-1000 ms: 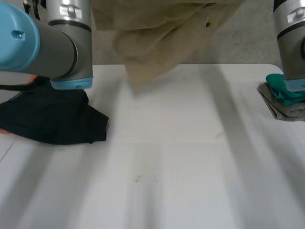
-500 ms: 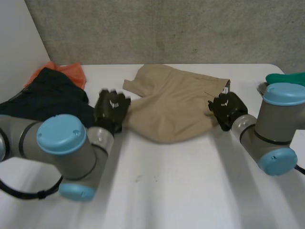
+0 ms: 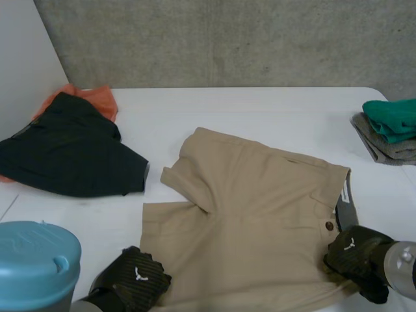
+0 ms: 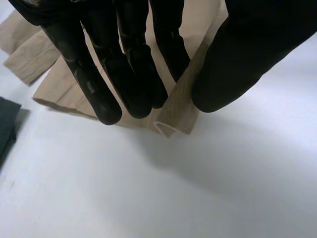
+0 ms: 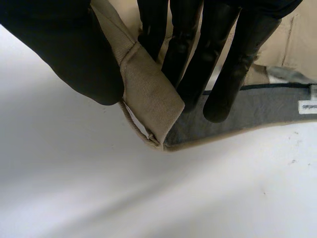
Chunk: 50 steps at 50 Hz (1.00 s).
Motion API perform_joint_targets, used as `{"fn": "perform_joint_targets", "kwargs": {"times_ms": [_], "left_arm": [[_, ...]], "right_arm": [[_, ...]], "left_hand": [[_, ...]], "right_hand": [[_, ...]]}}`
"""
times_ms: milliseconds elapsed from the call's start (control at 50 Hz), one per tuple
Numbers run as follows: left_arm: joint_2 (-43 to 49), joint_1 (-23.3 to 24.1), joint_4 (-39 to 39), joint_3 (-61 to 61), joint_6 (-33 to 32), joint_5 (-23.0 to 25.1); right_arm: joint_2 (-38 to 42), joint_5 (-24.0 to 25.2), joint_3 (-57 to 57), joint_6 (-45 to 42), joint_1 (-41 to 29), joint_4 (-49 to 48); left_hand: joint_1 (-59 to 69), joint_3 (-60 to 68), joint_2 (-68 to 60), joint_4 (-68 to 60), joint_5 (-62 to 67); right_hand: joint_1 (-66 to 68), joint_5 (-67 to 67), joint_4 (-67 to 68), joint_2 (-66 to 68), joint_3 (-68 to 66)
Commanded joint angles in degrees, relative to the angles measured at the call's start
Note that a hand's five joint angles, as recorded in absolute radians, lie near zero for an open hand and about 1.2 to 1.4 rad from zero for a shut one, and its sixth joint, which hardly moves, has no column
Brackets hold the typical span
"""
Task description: Fold the laundry.
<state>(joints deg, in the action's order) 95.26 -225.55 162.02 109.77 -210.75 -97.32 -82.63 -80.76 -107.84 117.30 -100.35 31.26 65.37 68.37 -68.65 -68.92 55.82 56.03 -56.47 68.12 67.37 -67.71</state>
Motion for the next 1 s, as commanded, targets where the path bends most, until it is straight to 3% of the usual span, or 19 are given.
{"fn": "perform_joint_targets", "kwargs": {"times_ms": [20,100,220,260,360,500,600,620,640,660,680,700,720,740,880,1000], "left_arm": [[2.9,1.2,3.4,-7.2,-0.5,-1.3],[9.4,-0.2,10.9,-14.8,-0.5,-1.5],[23.3,-5.4,27.3,-29.2,-4.1,-1.4],[27.1,-6.4,31.1,-33.0,-6.7,-1.4],[39.1,-9.7,44.1,-46.1,-18.4,-0.7],[52.0,-11.5,50.6,-59.7,-22.3,4.4],[60.1,-11.9,51.3,-67.8,-22.0,6.3],[60.9,-11.8,51.5,-68.5,-21.7,6.3],[61.4,-11.8,51.6,-69.1,-21.4,6.3],[61.9,-11.6,52.4,-69.3,-20.2,6.4],[61.9,-11.4,53.0,-69.2,-19.4,6.4],[61.8,-11.3,53.7,-68.8,-18.4,6.6],[61.5,-11.1,54.6,-68.2,-17.6,6.7],[60.3,-10.6,56.5,-66.7,-16.2,6.6],[49.2,-10.2,63.8,-54.3,-14.2,6.5],[39.3,-10.1,64.3,-41.1,-11.6,6.0]], "right_arm": [[-1.7,4.1,2.5,1.0,0.9,-1.4],[-0.6,5.9,7.5,8.2,1.1,-6.4],[9.8,4.5,15.3,18.1,0.2,-19.5],[11.3,3.1,17.0,18.4,0.1,-22.3],[17.8,-6.1,23.0,18.0,-1.2,-33.1],[29.0,-14.6,29.7,12.8,-2.6,-45.4],[34.5,-15.5,32.6,9.9,-4.3,-52.9],[35.1,-15.5,33.0,9.9,-4.6,-54.2],[35.6,-15.5,33.0,9.9,-4.7,-55.4],[36.3,-15.7,33.0,9.8,-4.9,-57.5],[36.4,-15.7,33.0,10.0,-4.9,-58.2],[36.2,-15.7,32.9,10.3,-4.9,-58.8],[36.0,-15.8,32.6,10.7,-4.8,-59.1],[35.3,-15.8,31.9,12.0,-4.7,-59.2],[25.0,-15.1,26.2,19.7,-2.9,-56.7],[15.1,-9.3,21.2,27.1,-0.3,-40.9]], "left_hand": [[14.6,11.6,-11.4,-11.1,14.2],[14.6,11.6,-11.4,-11.1,14.2],[14.6,11.6,-11.4,-11.1,14.2],[14.6,11.6,-11.4,-11.1,14.2],[14.6,11.6,-11.4,-11.1,14.2],[14.6,11.6,-11.4,-11.1,14.2],[14.6,11.6,-11.4,-11.1,14.2],[14.6,11.6,-11.4,-11.1,14.2],[14.6,11.6,-11.4,-11.1,14.2],[-26.6,-29.6,29.9,30.2,-27.1],[-50.4,-53.4,53.7,53.9,-50.8],[-55.4,-58.4,58.6,58.9,-55.8],[-50.7,-53.7,54.0,54.2,-51.1],[-55.4,-58.4,58.6,58.9,-55.8],[-55.4,-58.4,58.6,58.9,-55.8],[-55.4,-58.4,58.6,58.9,-55.8]], "right_hand": [[24.0,-13.5,11.9,12.6,-12.3],[24.0,-13.5,11.9,12.6,-12.3],[24.0,-13.5,11.9,12.6,-12.3],[24.0,-13.5,11.9,12.6,-12.3],[24.0,-13.5,11.9,12.6,-12.3],[24.0,-13.5,11.9,12.6,-12.3],[24.0,-13.5,11.9,12.6,-12.3],[11.4,-0.9,-0.7,0.0,0.3],[-11.2,21.7,-23.3,-22.6,22.9],[-46.0,56.5,-58.1,-57.4,57.7],[-46.0,56.5,-58.1,-57.4,57.7],[-46.0,56.5,-58.1,-57.4,57.7],[-46.0,56.5,-58.1,-57.4,57.7],[-46.0,56.5,-58.1,-57.4,57.7],[-46.0,56.5,-58.1,-57.4,57.7],[-46.0,56.5,-58.1,-57.4,57.7]]}}
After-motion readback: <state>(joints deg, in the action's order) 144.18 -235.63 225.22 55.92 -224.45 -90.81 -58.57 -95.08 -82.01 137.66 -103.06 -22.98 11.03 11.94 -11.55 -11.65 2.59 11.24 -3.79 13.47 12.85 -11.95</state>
